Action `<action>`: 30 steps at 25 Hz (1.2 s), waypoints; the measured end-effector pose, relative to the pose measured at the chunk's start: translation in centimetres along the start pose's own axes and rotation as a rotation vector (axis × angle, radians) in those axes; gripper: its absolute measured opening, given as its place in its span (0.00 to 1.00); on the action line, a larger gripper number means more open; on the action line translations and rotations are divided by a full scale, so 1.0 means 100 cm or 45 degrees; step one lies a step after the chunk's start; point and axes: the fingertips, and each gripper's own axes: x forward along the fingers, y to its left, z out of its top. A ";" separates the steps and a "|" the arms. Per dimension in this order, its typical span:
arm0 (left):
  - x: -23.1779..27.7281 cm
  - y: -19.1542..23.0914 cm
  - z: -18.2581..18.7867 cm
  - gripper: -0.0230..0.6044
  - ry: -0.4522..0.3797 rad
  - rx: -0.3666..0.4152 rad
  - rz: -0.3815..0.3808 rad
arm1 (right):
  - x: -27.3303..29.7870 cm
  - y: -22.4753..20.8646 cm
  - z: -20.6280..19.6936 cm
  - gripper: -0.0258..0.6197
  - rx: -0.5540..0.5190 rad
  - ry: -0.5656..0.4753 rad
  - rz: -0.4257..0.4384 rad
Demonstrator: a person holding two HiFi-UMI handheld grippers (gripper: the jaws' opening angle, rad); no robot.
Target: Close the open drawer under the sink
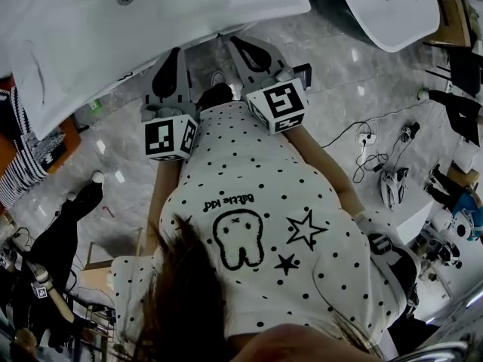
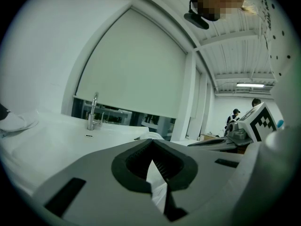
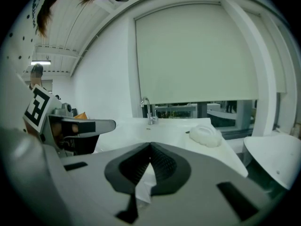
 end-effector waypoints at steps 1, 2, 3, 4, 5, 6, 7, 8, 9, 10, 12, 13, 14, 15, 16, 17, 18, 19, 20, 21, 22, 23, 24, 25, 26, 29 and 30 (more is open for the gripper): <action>0.000 0.000 0.000 0.04 0.000 0.000 -0.001 | 0.000 0.000 0.000 0.06 0.000 -0.001 -0.001; -0.001 -0.001 0.000 0.04 0.000 0.001 -0.001 | -0.001 0.000 0.000 0.06 0.000 -0.003 -0.002; -0.001 -0.001 0.000 0.04 -0.001 0.002 -0.002 | -0.002 0.000 0.000 0.06 0.001 -0.005 -0.004; -0.001 -0.002 0.000 0.04 -0.002 0.002 -0.003 | -0.003 -0.001 0.001 0.06 0.003 -0.007 -0.005; -0.001 -0.002 0.000 0.04 -0.002 0.003 -0.004 | -0.003 -0.001 0.000 0.06 0.004 -0.008 -0.007; -0.001 -0.002 -0.001 0.04 -0.003 0.003 -0.005 | -0.003 -0.001 0.000 0.06 0.005 -0.010 -0.009; -0.001 -0.002 -0.001 0.04 -0.003 0.004 -0.007 | -0.003 -0.001 -0.001 0.06 0.007 -0.012 -0.011; -0.001 -0.003 -0.002 0.04 -0.002 0.006 -0.009 | -0.004 -0.002 -0.001 0.06 0.009 -0.014 -0.014; -0.001 -0.003 -0.002 0.04 -0.002 0.009 -0.011 | -0.004 -0.002 -0.001 0.06 0.010 -0.016 -0.016; -0.001 -0.004 -0.001 0.04 -0.003 0.012 -0.012 | -0.006 -0.003 -0.001 0.06 0.011 -0.018 -0.019; -0.003 -0.006 -0.001 0.04 -0.007 0.014 -0.013 | -0.008 -0.002 -0.001 0.06 0.011 -0.022 -0.021; -0.004 -0.006 0.000 0.04 -0.009 0.014 -0.013 | -0.009 -0.002 0.000 0.06 0.011 -0.024 -0.022; -0.004 -0.006 0.000 0.04 -0.010 0.014 -0.012 | -0.009 -0.002 0.000 0.06 0.010 -0.026 -0.022; -0.003 -0.007 0.001 0.04 -0.010 0.015 -0.012 | -0.009 -0.002 0.001 0.06 0.010 -0.027 -0.023; -0.003 -0.007 0.002 0.04 -0.010 0.017 -0.013 | -0.009 -0.003 0.002 0.06 0.009 -0.027 -0.023; -0.002 -0.007 0.003 0.04 -0.011 0.019 -0.014 | -0.010 -0.003 0.003 0.06 0.009 -0.028 -0.024; -0.002 -0.008 0.003 0.04 -0.011 0.021 -0.016 | -0.010 -0.003 0.003 0.06 0.008 -0.029 -0.025; -0.003 -0.008 0.003 0.04 -0.012 0.022 -0.017 | -0.011 -0.003 0.002 0.06 0.007 -0.029 -0.026; -0.003 -0.009 0.002 0.04 -0.012 0.022 -0.017 | -0.011 -0.003 0.002 0.06 0.007 -0.028 -0.026; -0.003 -0.009 0.002 0.04 -0.011 0.021 -0.017 | -0.012 -0.003 0.002 0.06 0.007 -0.028 -0.027; -0.003 -0.008 0.002 0.04 -0.010 0.020 -0.016 | -0.011 -0.003 0.002 0.06 0.008 -0.027 -0.027; -0.002 -0.007 0.001 0.04 -0.009 0.019 -0.015 | -0.010 -0.004 0.001 0.06 0.009 -0.027 -0.027; -0.001 -0.006 0.001 0.04 -0.008 0.018 -0.014 | -0.008 -0.004 0.001 0.06 0.011 -0.027 -0.027; 0.000 -0.004 0.000 0.04 -0.007 0.017 -0.013 | -0.006 -0.005 0.001 0.06 0.012 -0.027 -0.027; 0.001 -0.004 0.000 0.04 -0.007 0.017 -0.013 | -0.006 -0.005 0.000 0.06 0.012 -0.027 -0.026; -0.002 -0.008 0.000 0.04 -0.010 0.021 -0.012 | -0.010 -0.004 0.000 0.06 0.013 -0.032 -0.025; -0.003 -0.009 0.000 0.04 -0.011 0.023 -0.013 | -0.012 -0.003 0.000 0.06 0.011 -0.034 -0.022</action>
